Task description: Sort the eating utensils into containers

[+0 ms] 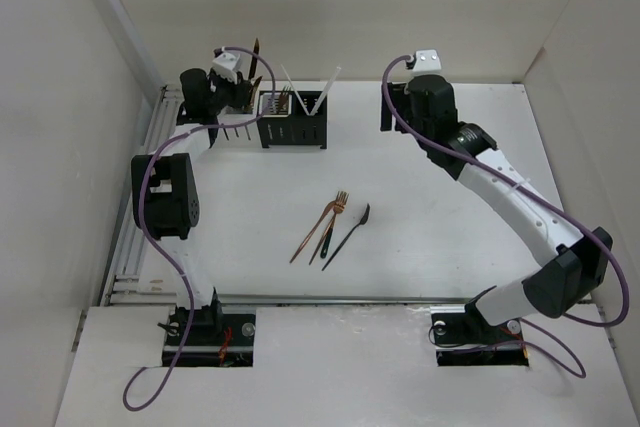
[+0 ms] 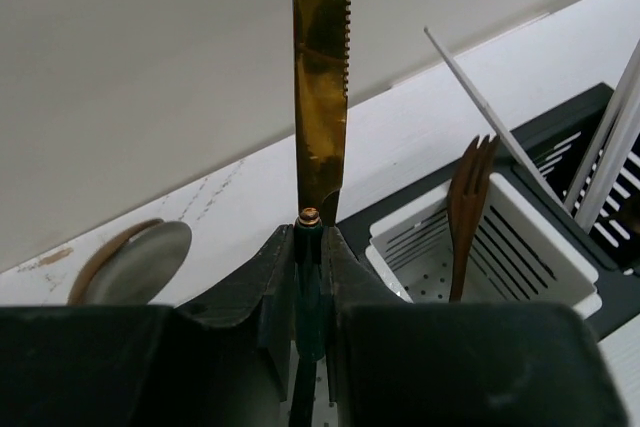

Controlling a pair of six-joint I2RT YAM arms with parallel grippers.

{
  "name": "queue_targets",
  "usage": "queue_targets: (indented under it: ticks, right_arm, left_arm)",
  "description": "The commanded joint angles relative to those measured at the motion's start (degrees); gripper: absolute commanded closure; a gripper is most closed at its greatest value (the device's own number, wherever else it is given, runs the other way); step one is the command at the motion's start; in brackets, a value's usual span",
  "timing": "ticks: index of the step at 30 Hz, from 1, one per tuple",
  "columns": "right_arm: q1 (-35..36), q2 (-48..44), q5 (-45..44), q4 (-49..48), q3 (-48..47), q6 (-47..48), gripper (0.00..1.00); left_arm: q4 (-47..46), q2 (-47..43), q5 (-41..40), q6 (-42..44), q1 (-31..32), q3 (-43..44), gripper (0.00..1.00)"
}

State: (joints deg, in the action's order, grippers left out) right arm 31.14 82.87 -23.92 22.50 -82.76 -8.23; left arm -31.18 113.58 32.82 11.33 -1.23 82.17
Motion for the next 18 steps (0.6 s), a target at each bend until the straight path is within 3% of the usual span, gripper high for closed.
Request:
queue_targets:
  ticks: [1, 3, 4, 5, 7, 10, 14, 16, 18]
  right_arm:
    - [-0.29, -0.43, -0.07, 0.78, -3.2, 0.67, 0.19]
    - [-0.29, -0.95, -0.07, 0.79, -3.2, 0.67, 0.19]
    - [-0.29, -0.96, -0.07, 0.79, -2.59, 0.67, 0.17]
    - [-0.29, -0.96, -0.07, 0.79, -2.58, 0.67, 0.17]
    - [-0.29, -1.57, -0.07, 0.79, -1.53, 0.67, 0.17]
    - [-0.29, -2.71, 0.46, 0.26, -0.73, 0.14, 0.17]
    - [0.32, -4.82, 1.6, -1.49, 2.69, 0.14, 0.17]
    - [0.86, -6.4, 1.6, -2.02, 4.97, -0.55, 0.17]
    - [0.86, -7.8, 1.6, -2.63, 6.9, -2.05, 0.17]
  left_arm:
    - [-6.0, -0.55, 2.77, 1.32, -0.52, -1.84, 0.88]
    - [-3.63, -1.17, 4.09, 2.02, -1.23, -2.45, 0.8]
    - [-2.41, -1.69, 4.7, 2.81, -1.23, -2.98, 0.62]
    - [-2.4, -1.69, 4.71, 2.82, -1.84, -2.98, 0.52]
    - [-0.64, -3.27, 4.71, 2.82, -2.54, -2.46, 0.4]
    - [-0.02, -5.46, 3.14, -0.6, -3.15, -0.79, 0.37]
    - [4.45, -8.11, -3.8, -4.13, -3.16, 7.97, 0.37]
    - [9.0, -9.16, -3.81, -2.21, -2.11, 11.15, 0.37]
    - [21.46, -9.78, -1.9, 5.08, 0.52, 15.19, 0.39]
